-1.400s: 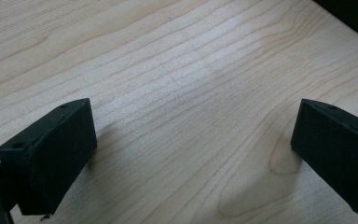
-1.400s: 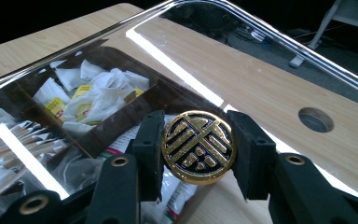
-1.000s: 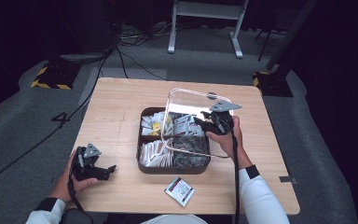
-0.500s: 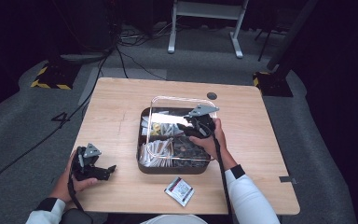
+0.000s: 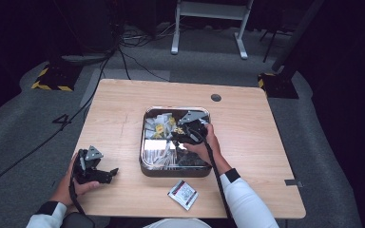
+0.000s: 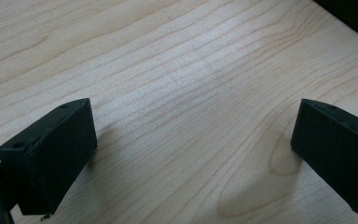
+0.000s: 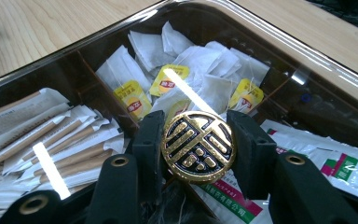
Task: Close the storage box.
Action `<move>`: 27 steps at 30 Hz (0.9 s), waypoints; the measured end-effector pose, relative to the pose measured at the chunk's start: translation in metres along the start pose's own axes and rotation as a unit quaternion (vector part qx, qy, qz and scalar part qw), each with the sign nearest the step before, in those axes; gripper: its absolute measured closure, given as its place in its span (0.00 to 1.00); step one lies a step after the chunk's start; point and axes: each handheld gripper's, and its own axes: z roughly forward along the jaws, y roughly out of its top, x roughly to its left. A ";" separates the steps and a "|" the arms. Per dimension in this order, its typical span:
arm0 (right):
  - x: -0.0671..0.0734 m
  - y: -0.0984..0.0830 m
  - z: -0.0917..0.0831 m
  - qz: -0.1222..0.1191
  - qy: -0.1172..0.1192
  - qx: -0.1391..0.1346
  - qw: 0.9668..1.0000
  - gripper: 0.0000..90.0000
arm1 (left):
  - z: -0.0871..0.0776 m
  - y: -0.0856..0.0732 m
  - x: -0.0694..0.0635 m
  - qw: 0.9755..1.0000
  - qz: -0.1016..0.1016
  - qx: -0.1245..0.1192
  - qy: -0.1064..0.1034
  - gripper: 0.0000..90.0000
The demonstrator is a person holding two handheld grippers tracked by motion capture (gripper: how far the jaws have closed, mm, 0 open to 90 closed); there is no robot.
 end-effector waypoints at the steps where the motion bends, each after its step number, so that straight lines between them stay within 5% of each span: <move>1: 0.000 0.000 0.001 0.001 0.000 0.000 1.000 0.65 | 0.000 0.000 0.000 1.000 0.000 -0.001 0.001 0.00; 27: 0.004 0.000 0.003 0.009 0.004 0.024 1.000 0.65 | 0.000 0.000 0.000 1.000 0.000 -0.002 0.002 0.00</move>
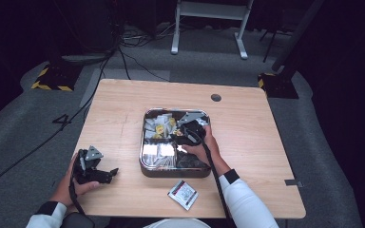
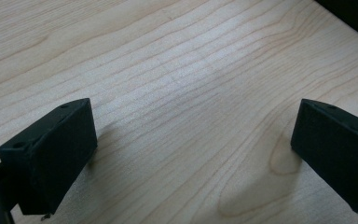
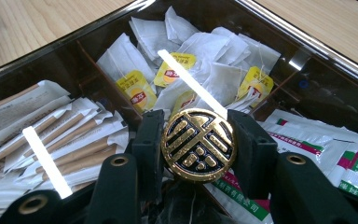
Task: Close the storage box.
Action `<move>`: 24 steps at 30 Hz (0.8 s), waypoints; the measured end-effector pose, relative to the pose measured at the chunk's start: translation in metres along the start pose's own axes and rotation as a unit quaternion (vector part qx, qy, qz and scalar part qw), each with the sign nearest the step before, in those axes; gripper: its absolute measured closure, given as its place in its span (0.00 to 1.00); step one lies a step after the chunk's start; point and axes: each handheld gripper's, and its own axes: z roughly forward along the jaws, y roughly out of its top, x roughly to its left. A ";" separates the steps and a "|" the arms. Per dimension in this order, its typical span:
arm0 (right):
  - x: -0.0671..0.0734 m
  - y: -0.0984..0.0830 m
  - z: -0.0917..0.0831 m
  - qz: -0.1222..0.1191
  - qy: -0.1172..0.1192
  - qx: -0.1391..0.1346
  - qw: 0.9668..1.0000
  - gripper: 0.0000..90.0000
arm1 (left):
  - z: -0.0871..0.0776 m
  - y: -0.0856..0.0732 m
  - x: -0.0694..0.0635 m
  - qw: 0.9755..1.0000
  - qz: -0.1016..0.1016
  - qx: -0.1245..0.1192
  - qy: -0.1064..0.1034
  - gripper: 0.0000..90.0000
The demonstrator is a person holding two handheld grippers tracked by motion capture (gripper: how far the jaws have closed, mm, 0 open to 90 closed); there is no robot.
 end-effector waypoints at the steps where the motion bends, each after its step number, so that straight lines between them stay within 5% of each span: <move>1: 0.000 0.000 0.000 0.001 0.001 0.000 1.000 0.65 | 0.000 0.000 0.000 1.000 -0.001 0.000 0.000 0.00; 11: 0.000 -0.001 0.000 -0.003 0.002 -0.004 1.000 0.63 | 0.000 0.000 0.000 1.000 -0.001 0.000 0.000 0.00; 20: 0.003 0.000 -0.005 -0.051 0.030 0.006 0.998 0.35 | 0.000 0.000 0.000 1.000 -0.001 0.000 0.000 0.01; 24: 0.002 0.000 -0.008 -0.051 0.036 -0.001 0.998 0.28 | 0.000 0.000 0.000 1.000 -0.001 0.000 0.000 0.00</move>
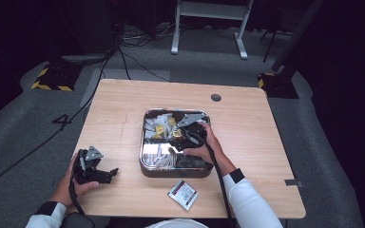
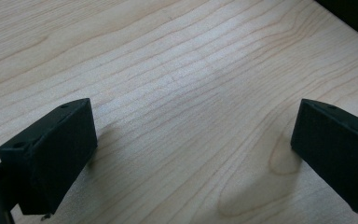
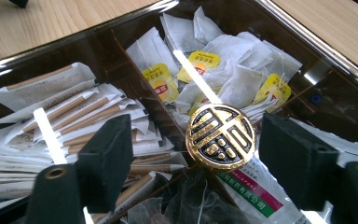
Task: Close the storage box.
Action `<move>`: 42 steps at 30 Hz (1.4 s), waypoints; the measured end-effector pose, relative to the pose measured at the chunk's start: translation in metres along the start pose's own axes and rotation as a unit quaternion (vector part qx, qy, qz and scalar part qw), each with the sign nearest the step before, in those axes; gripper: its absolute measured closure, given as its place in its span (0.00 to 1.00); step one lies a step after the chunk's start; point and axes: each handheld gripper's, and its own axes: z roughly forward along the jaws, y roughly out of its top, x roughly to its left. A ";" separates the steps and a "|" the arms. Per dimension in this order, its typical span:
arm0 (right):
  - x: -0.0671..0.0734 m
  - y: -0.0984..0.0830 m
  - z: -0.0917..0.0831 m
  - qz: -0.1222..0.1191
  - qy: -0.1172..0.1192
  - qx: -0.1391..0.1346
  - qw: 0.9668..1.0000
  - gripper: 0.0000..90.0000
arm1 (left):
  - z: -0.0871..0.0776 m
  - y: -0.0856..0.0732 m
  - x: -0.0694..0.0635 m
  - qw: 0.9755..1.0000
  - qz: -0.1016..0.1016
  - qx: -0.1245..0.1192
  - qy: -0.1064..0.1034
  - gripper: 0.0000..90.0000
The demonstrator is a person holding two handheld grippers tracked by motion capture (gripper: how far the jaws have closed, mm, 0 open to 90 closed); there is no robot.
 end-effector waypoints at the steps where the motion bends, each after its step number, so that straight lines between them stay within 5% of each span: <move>1: -0.001 0.000 -0.001 0.003 0.004 -0.002 1.000 0.26 | 0.000 0.000 0.000 1.000 0.000 0.000 0.000 0.01; 20: -0.015 -0.011 -0.035 -0.008 0.006 -0.006 1.000 0.24 | 0.000 0.000 0.000 1.000 -0.001 0.001 0.000 0.00; 42: -0.022 -0.045 -0.076 -0.037 -0.040 0.004 0.999 0.25 | 0.000 0.000 0.000 1.000 -0.001 0.001 0.000 0.00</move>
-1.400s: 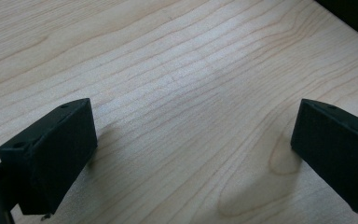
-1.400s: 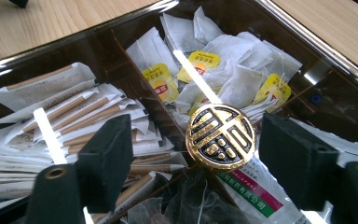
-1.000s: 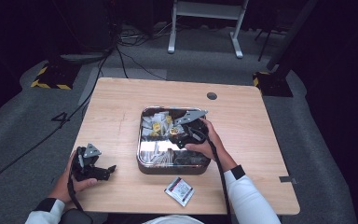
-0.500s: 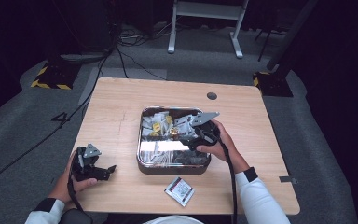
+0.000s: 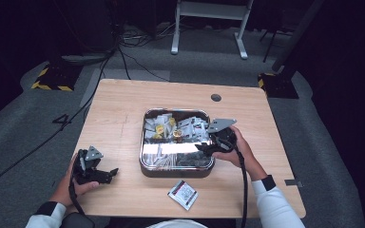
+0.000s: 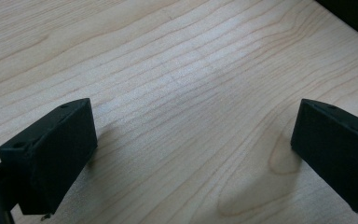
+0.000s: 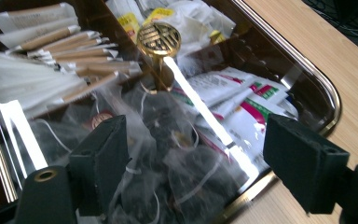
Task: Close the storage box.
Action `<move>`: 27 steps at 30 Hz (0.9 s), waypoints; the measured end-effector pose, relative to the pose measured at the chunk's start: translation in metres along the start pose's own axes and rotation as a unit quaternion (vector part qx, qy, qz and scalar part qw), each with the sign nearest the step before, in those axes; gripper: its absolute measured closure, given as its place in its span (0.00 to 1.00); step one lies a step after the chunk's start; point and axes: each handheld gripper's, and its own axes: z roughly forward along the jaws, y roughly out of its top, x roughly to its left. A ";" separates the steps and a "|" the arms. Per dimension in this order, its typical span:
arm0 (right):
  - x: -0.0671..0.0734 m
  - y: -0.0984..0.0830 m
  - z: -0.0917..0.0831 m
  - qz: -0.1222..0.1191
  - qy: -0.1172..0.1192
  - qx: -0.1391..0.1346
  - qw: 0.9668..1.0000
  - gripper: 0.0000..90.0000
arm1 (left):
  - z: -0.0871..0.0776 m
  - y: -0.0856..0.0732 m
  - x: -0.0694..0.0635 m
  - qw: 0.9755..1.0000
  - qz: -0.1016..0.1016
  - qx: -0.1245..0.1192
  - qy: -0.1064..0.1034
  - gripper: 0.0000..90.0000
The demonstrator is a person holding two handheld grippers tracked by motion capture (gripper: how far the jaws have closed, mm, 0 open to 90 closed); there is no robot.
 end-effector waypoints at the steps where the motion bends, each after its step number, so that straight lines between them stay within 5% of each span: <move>1: -0.001 -0.002 -0.002 0.001 -0.002 0.002 1.000 0.25 | 0.000 0.000 0.000 1.000 0.001 0.000 0.000 0.01; 27: -0.015 -0.049 -0.031 0.007 -0.047 0.037 0.998 0.26 | 0.000 0.000 0.000 1.000 0.000 0.000 0.000 0.00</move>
